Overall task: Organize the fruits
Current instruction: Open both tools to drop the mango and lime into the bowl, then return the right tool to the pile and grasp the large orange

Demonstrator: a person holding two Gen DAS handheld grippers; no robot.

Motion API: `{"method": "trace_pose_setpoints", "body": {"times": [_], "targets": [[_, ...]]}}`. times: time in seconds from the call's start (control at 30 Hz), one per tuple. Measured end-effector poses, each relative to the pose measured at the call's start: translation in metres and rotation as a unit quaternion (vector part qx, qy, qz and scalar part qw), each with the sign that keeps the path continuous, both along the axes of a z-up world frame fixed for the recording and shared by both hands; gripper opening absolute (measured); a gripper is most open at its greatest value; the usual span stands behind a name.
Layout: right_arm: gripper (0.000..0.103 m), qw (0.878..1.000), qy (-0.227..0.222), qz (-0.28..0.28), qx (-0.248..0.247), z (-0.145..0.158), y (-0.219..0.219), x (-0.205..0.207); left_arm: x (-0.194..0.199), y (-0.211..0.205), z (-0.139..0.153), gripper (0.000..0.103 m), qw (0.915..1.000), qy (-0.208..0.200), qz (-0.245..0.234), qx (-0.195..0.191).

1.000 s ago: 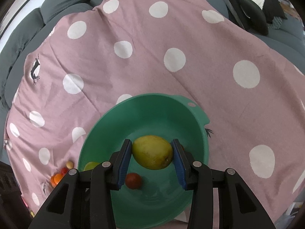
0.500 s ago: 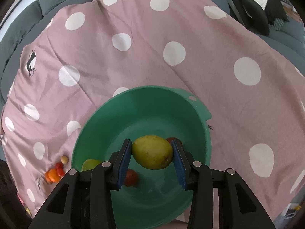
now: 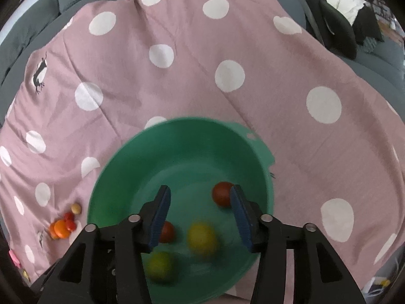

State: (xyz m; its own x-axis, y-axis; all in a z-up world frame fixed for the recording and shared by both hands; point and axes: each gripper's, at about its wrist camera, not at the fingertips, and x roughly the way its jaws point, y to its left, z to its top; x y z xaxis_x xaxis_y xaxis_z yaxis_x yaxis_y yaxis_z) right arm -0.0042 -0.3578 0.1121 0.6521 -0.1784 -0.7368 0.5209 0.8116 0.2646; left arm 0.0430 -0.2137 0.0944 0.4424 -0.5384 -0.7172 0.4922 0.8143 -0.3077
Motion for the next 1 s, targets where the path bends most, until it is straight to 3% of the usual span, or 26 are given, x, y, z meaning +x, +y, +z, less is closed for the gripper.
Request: {"method": "trace_pose_setpoints", "body": {"times": [0.13,0.43,0.6,0.73,0.87,1.0], "targets": [[0.051,1.000,-0.009,0.000,-0.006,0.005,0.001,-0.001,-0.001,0.021,0.007,0.054,0.9996,-0.009,0.012,-0.025],[0.051,0.998,-0.040,0.040,-0.019,0.020,0.024,0.002,0.004,0.106,0.020,0.059,0.9910,-0.029,0.131,-0.002],[0.051,0.995,-0.044,0.072,-0.043,0.027,0.050,0.008,0.016,0.167,0.017,0.061,0.9756,-0.022,0.218,0.013],[0.051,0.991,-0.047,0.110,-0.066,0.031,0.077,0.016,0.020,0.210,0.016,0.061,0.9650,-0.005,0.262,-0.010],[0.051,0.985,-0.050,0.154,-0.065,0.030,0.104,0.023,0.025,0.247,0.014,0.062,0.9480,0.002,0.318,-0.016],[0.051,0.976,-0.043,0.198,-0.074,0.028,0.134,0.031,0.028,0.273,0.007,0.062,0.9370,0.030,0.345,-0.047]]}}
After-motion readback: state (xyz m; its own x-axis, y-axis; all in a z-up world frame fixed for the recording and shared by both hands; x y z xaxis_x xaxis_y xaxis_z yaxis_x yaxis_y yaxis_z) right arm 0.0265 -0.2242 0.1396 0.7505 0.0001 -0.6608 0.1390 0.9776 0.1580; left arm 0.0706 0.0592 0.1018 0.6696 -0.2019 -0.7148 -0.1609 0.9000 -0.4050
